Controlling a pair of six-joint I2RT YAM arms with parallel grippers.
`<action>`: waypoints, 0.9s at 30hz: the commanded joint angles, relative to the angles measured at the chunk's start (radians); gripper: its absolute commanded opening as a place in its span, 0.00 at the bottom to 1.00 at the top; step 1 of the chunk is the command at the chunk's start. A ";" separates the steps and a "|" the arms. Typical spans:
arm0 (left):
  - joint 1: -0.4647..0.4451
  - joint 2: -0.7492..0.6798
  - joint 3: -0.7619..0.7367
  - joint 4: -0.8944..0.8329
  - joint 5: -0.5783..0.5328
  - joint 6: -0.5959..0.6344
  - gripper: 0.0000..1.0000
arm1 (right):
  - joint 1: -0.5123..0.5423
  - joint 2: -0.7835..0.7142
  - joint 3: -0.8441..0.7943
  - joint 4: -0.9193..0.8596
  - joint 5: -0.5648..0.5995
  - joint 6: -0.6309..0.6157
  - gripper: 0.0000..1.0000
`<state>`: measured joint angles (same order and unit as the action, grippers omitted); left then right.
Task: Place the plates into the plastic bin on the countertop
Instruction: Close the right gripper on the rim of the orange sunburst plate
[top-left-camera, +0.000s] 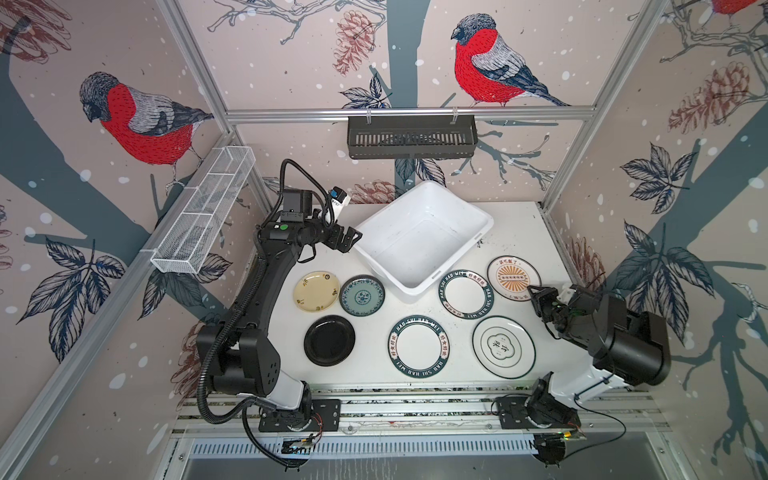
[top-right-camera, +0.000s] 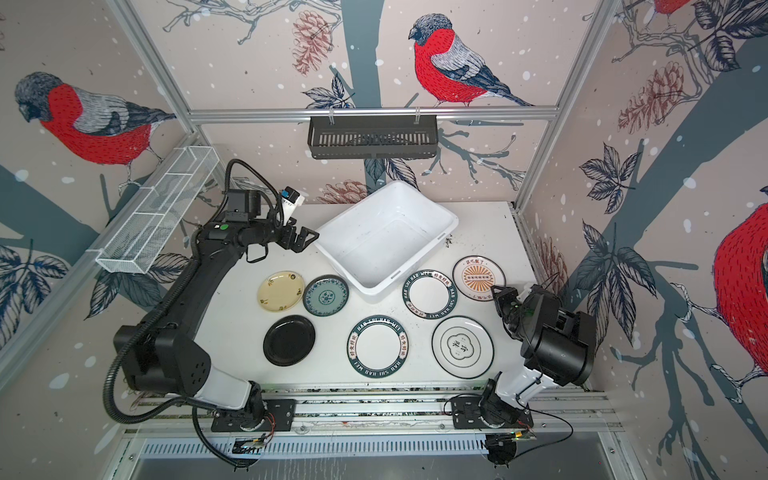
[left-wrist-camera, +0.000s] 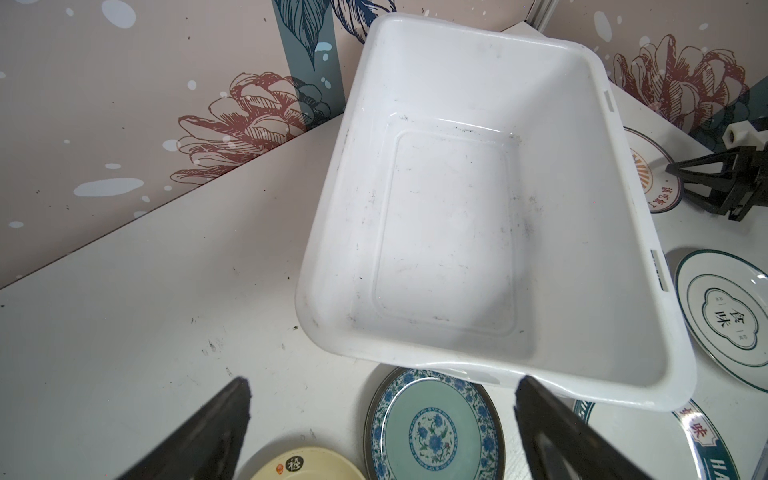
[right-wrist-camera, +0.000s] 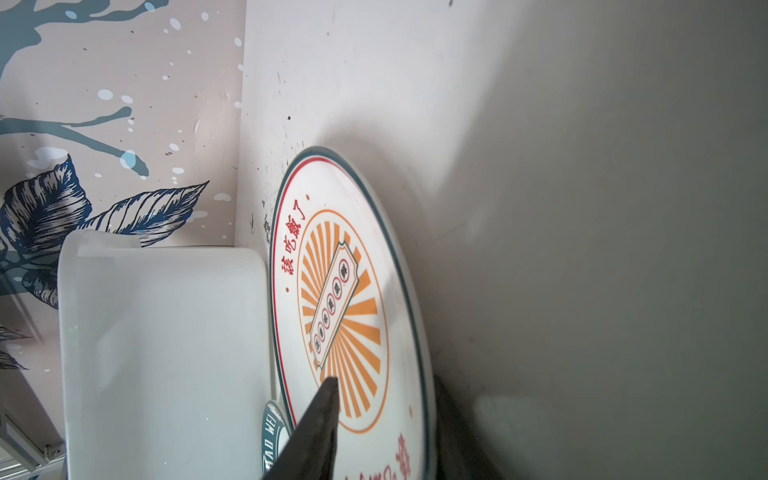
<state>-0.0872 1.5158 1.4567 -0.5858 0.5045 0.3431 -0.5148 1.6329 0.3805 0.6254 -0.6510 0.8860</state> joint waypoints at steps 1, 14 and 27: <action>-0.001 -0.009 -0.007 0.012 0.021 0.007 0.99 | -0.002 0.017 -0.005 -0.173 0.098 -0.011 0.34; -0.002 -0.016 -0.019 0.021 0.030 -0.004 0.99 | -0.015 0.022 0.007 -0.179 0.085 -0.037 0.18; -0.008 -0.023 -0.002 0.032 0.026 -0.021 0.99 | -0.028 -0.025 0.013 -0.154 0.031 -0.017 0.04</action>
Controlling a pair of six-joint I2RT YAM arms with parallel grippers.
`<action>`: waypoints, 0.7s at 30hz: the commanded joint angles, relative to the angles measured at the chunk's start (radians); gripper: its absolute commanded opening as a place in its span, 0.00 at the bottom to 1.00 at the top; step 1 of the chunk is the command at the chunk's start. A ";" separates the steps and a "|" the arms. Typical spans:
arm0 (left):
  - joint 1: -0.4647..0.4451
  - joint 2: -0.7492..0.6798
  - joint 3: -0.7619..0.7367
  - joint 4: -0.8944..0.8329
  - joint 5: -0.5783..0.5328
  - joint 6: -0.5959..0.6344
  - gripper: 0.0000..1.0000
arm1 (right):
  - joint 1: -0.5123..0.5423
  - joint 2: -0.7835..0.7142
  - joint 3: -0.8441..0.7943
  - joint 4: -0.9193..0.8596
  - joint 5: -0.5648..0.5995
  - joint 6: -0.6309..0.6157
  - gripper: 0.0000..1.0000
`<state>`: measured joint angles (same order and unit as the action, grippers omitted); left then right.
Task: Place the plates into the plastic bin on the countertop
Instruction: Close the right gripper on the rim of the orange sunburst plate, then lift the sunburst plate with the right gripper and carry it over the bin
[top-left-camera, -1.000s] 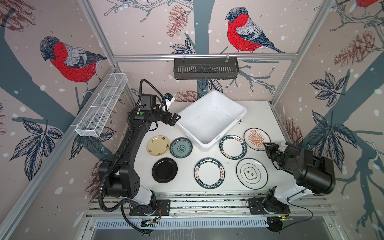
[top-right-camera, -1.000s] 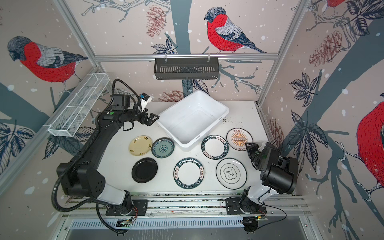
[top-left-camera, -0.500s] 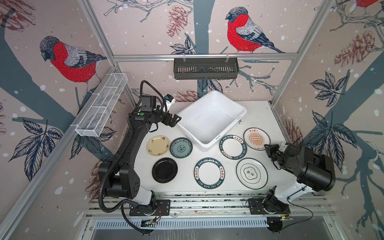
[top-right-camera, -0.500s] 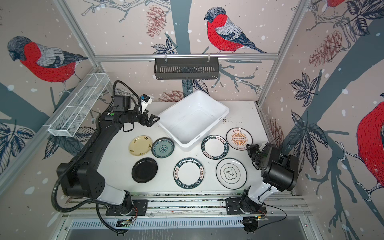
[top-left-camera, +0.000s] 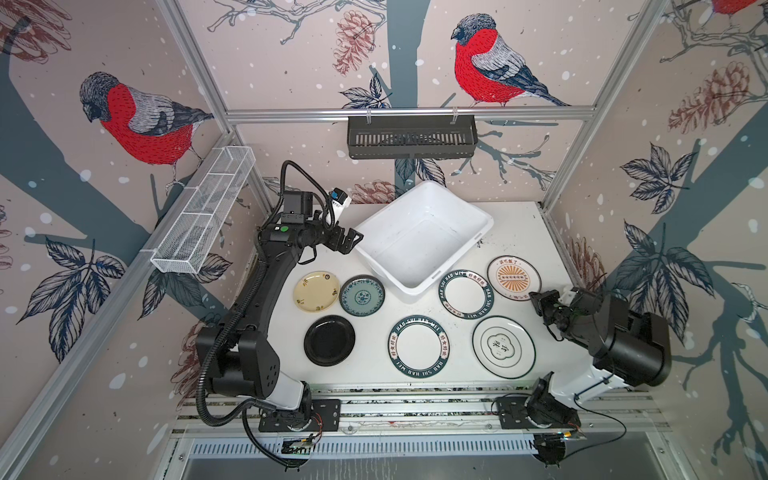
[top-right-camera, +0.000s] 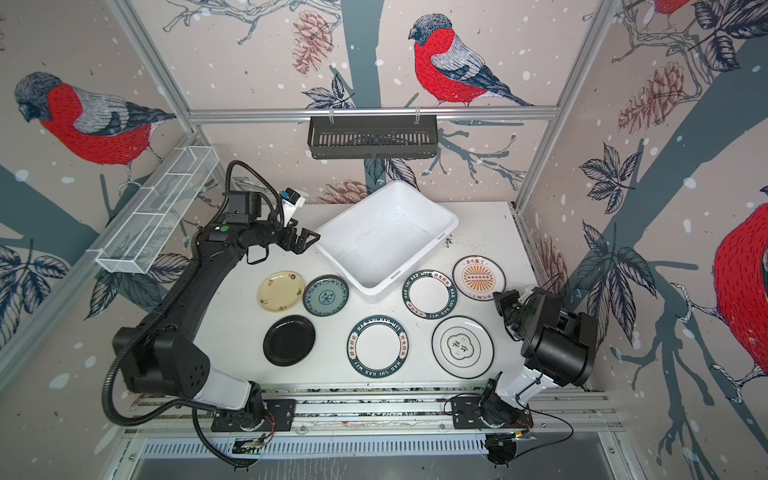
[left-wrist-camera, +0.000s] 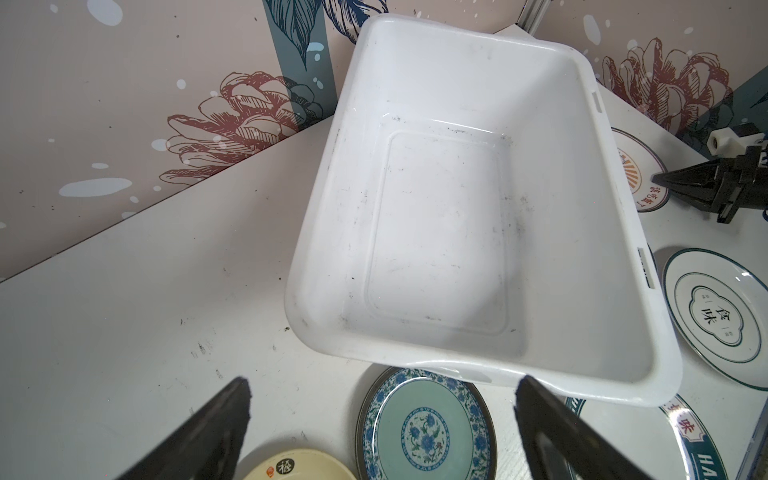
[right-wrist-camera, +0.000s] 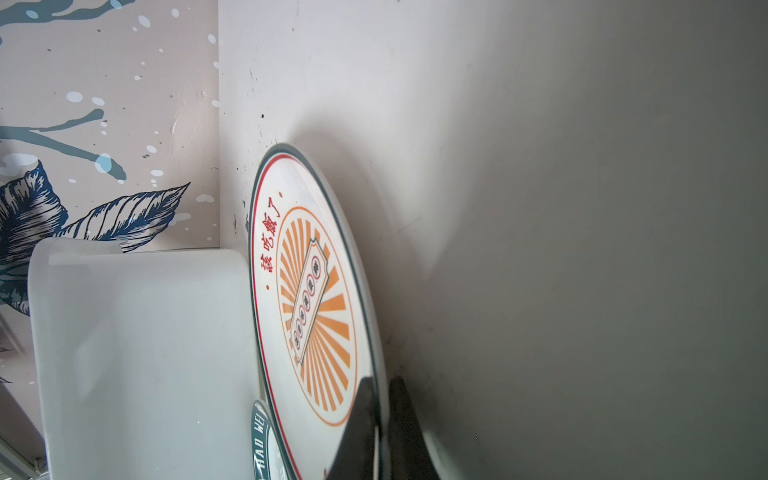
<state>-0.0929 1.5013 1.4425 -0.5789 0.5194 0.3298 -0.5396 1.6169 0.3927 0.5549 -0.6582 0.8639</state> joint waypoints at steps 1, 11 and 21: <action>-0.003 -0.009 0.015 0.024 0.012 -0.008 0.99 | -0.003 -0.017 0.001 -0.082 0.036 0.009 0.04; -0.008 -0.010 0.021 0.023 0.012 -0.014 0.99 | -0.025 -0.208 0.014 -0.102 0.034 0.071 0.02; -0.011 -0.007 0.019 0.043 0.025 -0.036 0.99 | -0.025 -0.360 0.099 -0.252 0.044 0.075 0.01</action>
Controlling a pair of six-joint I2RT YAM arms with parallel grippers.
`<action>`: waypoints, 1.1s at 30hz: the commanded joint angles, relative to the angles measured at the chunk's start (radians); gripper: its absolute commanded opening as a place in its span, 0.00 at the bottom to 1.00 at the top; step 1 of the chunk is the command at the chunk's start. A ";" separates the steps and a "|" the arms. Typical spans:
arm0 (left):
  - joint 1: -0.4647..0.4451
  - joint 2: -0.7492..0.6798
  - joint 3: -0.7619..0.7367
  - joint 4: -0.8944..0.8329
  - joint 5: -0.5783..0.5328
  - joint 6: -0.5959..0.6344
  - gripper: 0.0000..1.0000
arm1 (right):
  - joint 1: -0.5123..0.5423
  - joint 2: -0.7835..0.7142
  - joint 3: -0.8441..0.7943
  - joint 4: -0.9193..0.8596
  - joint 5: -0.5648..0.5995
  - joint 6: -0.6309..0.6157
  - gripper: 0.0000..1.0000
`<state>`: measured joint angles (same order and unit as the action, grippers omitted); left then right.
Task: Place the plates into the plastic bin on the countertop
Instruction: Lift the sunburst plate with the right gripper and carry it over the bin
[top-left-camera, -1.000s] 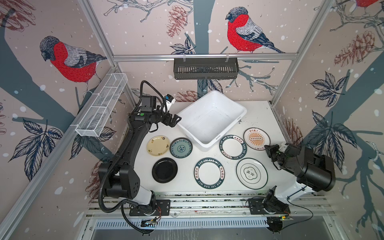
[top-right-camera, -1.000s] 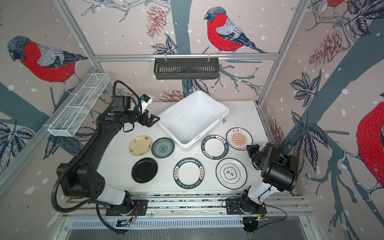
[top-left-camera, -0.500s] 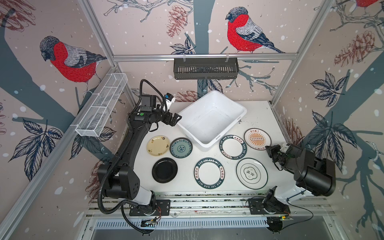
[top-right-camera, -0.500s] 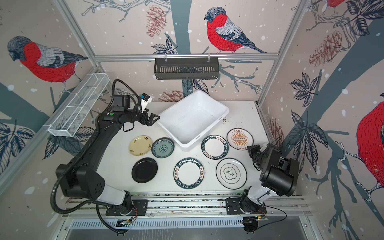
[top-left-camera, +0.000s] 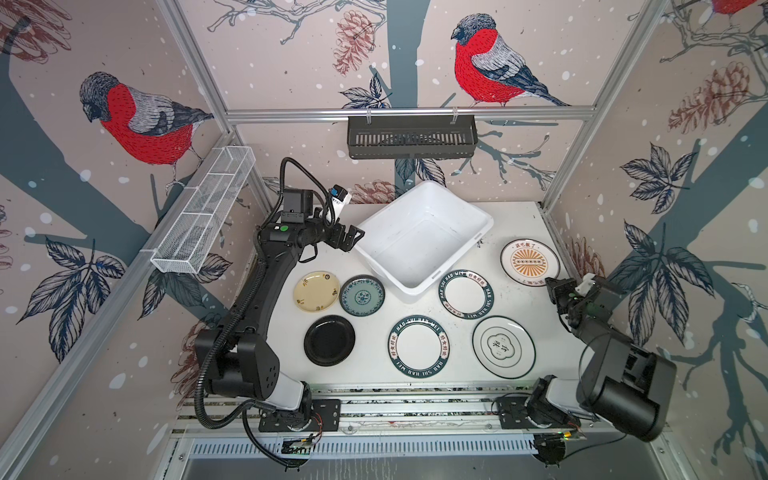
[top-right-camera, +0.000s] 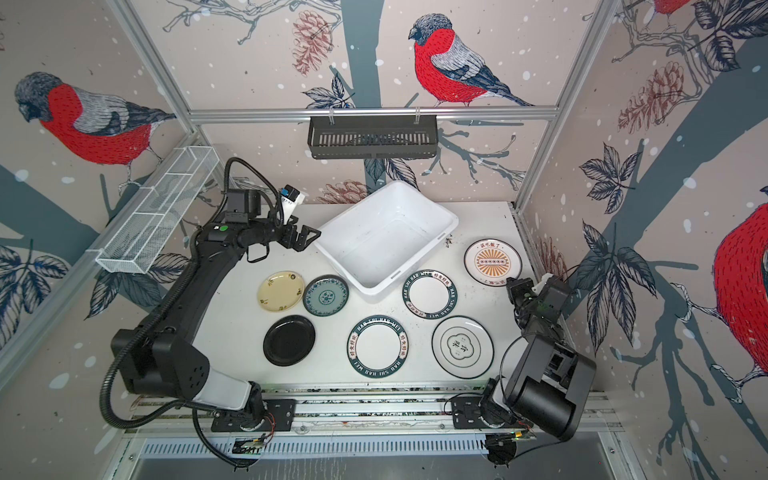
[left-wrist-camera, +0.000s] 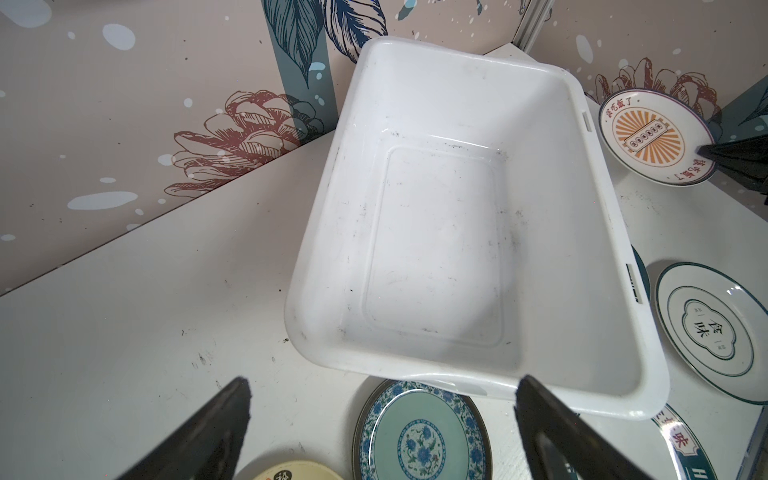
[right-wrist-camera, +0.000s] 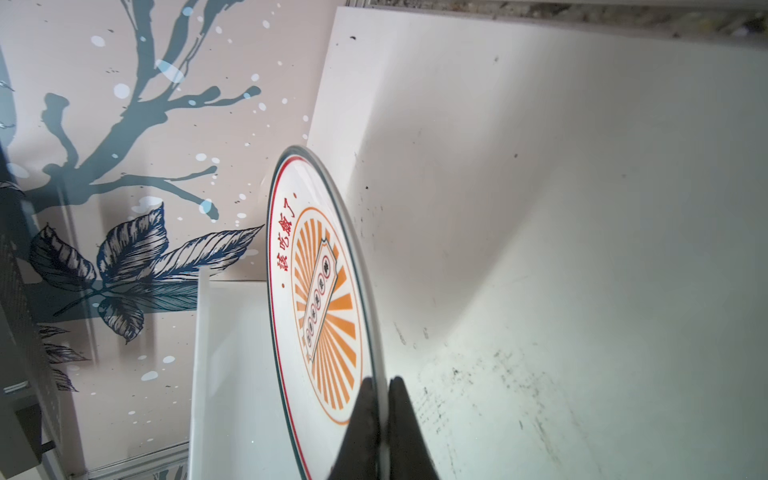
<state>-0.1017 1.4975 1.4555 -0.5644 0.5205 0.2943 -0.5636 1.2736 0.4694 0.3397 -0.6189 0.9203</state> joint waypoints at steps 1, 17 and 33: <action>-0.003 -0.003 0.008 0.032 0.024 -0.003 0.99 | 0.001 -0.049 0.030 -0.048 0.005 0.018 0.01; -0.006 -0.003 0.019 0.073 0.034 -0.042 0.98 | 0.129 -0.143 0.261 -0.192 0.042 0.049 0.01; -0.007 -0.017 0.081 0.075 -0.012 -0.088 0.97 | 0.574 0.099 0.617 -0.240 0.235 0.042 0.01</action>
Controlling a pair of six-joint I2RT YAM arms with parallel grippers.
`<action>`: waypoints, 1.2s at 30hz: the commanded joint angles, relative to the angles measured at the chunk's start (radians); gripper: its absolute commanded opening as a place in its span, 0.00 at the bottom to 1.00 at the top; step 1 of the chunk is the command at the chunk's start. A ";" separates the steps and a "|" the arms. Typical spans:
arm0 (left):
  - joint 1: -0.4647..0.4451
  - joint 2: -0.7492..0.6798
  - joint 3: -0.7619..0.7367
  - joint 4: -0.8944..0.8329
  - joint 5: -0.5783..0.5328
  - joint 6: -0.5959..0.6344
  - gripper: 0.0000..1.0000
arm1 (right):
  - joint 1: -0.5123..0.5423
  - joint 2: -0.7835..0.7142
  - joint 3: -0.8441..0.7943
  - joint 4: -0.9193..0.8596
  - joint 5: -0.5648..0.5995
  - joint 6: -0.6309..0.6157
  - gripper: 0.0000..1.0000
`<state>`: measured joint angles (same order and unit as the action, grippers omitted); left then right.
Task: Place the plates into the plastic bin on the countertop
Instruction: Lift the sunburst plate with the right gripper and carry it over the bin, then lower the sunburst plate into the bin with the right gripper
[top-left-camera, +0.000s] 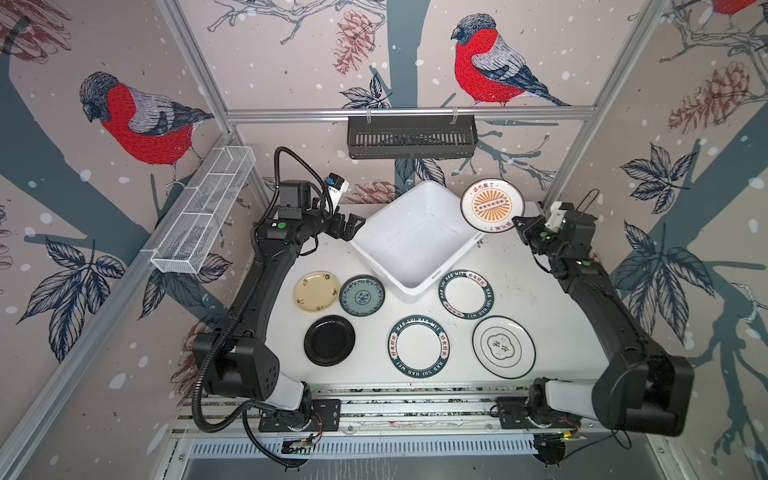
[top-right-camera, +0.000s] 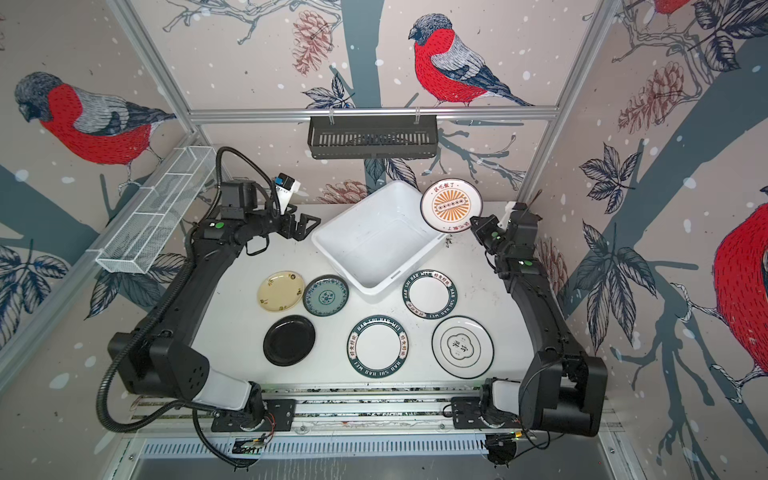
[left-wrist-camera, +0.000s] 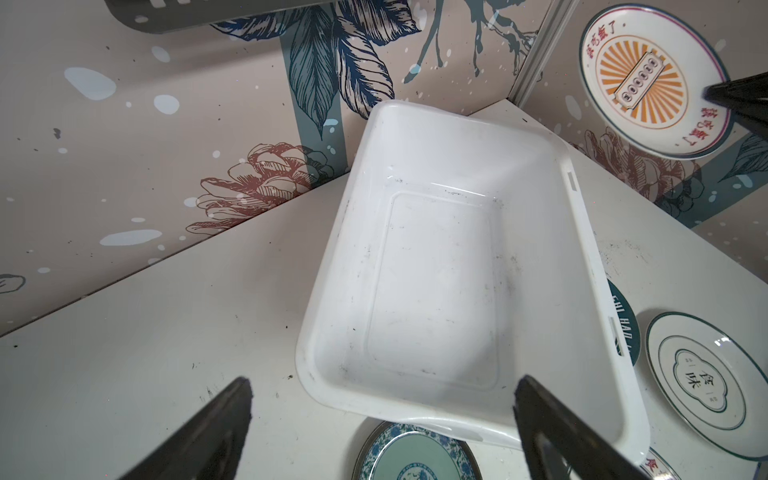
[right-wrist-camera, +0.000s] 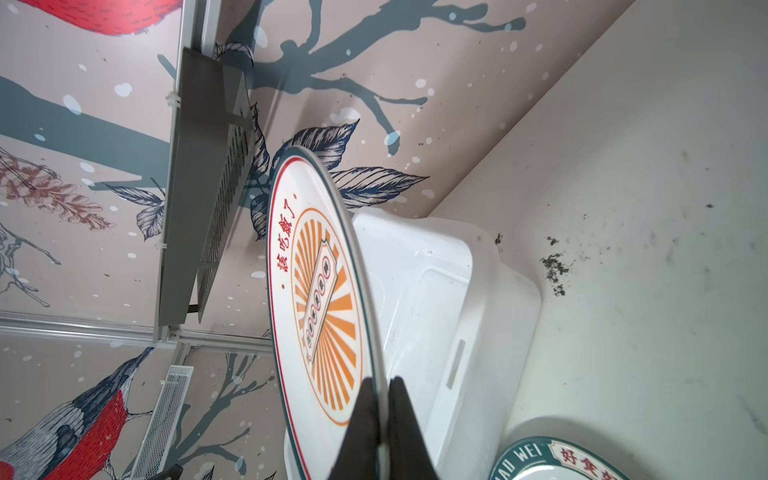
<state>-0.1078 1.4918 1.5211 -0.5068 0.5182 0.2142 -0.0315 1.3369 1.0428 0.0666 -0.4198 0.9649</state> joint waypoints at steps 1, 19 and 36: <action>-0.001 -0.014 0.019 0.017 -0.018 -0.012 0.98 | 0.063 0.057 0.064 0.035 0.040 -0.004 0.01; -0.001 -0.018 0.108 -0.016 -0.057 -0.093 0.97 | 0.285 0.493 0.447 -0.099 0.151 -0.074 0.01; -0.001 -0.040 0.077 -0.004 -0.008 -0.102 0.97 | 0.313 0.760 0.757 -0.348 0.199 -0.182 0.01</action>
<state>-0.1078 1.4593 1.5970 -0.5274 0.4759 0.1123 0.2802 2.0808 1.7714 -0.2653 -0.2348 0.8089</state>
